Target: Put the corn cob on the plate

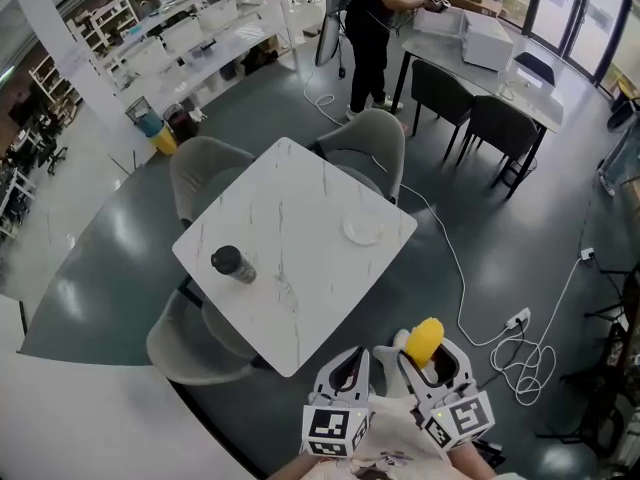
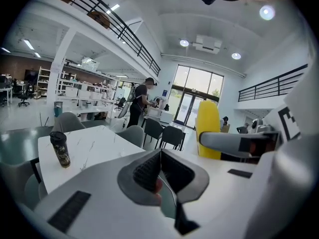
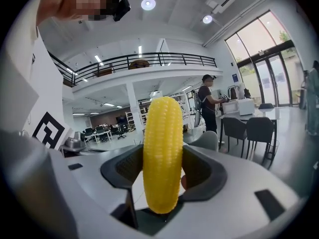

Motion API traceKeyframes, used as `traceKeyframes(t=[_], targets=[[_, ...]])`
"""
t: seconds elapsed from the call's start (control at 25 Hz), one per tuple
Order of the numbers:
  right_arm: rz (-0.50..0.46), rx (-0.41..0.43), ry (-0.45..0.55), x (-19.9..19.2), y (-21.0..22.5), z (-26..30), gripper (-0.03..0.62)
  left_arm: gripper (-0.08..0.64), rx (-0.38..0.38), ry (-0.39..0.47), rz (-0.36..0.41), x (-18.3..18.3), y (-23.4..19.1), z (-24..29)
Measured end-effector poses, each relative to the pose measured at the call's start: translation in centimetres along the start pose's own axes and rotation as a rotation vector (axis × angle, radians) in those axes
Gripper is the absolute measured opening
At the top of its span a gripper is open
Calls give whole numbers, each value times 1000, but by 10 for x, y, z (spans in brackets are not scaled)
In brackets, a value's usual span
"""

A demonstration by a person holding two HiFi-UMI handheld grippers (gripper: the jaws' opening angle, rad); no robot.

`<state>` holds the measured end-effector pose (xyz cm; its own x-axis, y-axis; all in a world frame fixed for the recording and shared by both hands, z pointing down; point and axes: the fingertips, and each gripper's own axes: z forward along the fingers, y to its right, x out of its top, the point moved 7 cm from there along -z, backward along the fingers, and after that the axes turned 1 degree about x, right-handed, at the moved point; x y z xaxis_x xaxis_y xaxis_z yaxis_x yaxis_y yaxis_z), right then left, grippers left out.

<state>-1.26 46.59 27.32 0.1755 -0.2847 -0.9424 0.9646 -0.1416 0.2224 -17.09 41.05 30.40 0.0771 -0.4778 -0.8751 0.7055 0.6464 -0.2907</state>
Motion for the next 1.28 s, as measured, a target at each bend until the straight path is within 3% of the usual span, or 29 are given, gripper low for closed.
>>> traceKeyframes(t=[0.28, 0.6, 1.28], targets=[[12, 17, -6, 10, 6, 32, 235, 8, 13, -16, -9, 14, -22, 26], [-10, 52, -5, 39, 48, 89, 235, 8, 41, -28, -8, 41, -39, 81], [-62, 262, -40, 99, 182, 212, 235, 8, 248, -33, -24, 106, -47, 228]])
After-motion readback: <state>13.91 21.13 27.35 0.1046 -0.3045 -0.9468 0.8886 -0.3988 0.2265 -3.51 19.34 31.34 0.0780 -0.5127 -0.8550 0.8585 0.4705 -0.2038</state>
